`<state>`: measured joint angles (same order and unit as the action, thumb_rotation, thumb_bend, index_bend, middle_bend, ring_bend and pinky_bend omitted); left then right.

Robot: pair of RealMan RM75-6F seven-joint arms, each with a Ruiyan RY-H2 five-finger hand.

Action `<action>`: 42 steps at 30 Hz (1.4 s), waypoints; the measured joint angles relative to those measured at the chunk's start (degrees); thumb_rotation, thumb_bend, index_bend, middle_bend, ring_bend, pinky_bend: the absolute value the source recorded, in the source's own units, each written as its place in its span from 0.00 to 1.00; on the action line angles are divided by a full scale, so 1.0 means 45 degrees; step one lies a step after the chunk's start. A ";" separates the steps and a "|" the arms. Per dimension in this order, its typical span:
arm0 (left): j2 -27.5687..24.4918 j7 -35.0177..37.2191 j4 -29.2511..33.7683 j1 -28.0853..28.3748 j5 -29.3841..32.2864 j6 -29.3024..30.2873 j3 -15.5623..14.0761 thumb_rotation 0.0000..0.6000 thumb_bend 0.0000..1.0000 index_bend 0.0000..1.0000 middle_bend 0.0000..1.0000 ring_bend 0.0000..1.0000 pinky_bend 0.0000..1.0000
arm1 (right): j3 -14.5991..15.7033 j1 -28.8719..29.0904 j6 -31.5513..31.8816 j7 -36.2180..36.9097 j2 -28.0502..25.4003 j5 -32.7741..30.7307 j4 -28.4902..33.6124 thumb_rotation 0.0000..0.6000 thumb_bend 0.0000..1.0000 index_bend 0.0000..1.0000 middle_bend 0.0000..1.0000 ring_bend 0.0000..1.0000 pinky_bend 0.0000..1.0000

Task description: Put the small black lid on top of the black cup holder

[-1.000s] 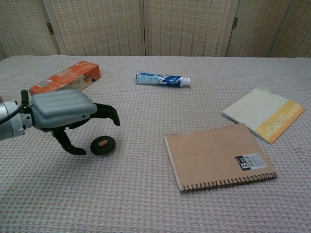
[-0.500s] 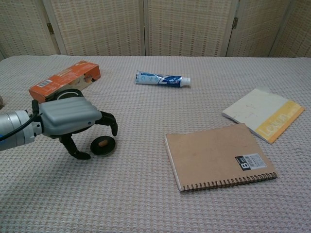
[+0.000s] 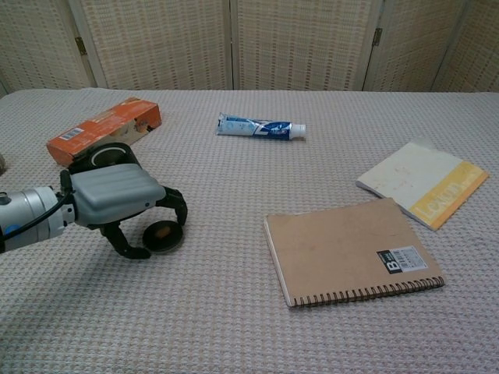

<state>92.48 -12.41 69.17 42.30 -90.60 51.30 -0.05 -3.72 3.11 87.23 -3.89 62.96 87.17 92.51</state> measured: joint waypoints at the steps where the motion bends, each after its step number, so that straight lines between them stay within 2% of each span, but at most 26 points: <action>1: 0.0025 0.0043 -0.0037 -0.0001 -0.0004 0.0038 -0.0013 1.00 0.21 0.35 0.29 0.77 0.80 | 0.0002 0.0004 -0.0009 0.0004 0.0008 0.0000 -0.0009 1.00 0.37 0.07 0.09 0.17 0.00; 16: 0.0283 0.1021 -0.0598 0.0029 -0.0365 0.0722 -0.0241 1.00 0.23 0.49 0.44 0.82 0.83 | -0.0037 0.0035 -0.0080 0.0119 0.0085 -0.0075 -0.0155 1.00 0.37 0.08 0.09 0.17 0.00; 25: -0.0311 0.1341 -0.0016 -0.0148 -0.0227 0.1339 -0.0072 1.00 0.22 0.52 0.47 0.83 0.83 | -0.0049 0.0061 -0.0103 0.0172 0.0108 -0.0068 -0.0217 1.00 0.37 0.08 0.09 0.17 0.00; 33: -0.1681 0.1549 0.1097 -0.0215 0.0592 0.1747 0.0816 1.00 0.23 0.51 0.47 0.83 0.83 | -0.0039 0.0028 0.0004 0.0148 0.0091 0.0011 -0.0170 1.00 0.37 0.09 0.09 0.17 0.00; 42: -0.2357 0.1843 0.1113 0.0092 0.2588 0.0754 0.1912 1.00 0.22 0.51 0.47 0.83 0.83 | 0.0027 -0.0110 0.0124 0.0169 0.0104 -0.0004 -0.0176 1.00 0.37 0.09 0.09 0.17 0.00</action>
<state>81.87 -4.12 74.18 42.71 -78.96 54.69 8.55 -3.59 2.62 87.79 -3.13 63.43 87.15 91.72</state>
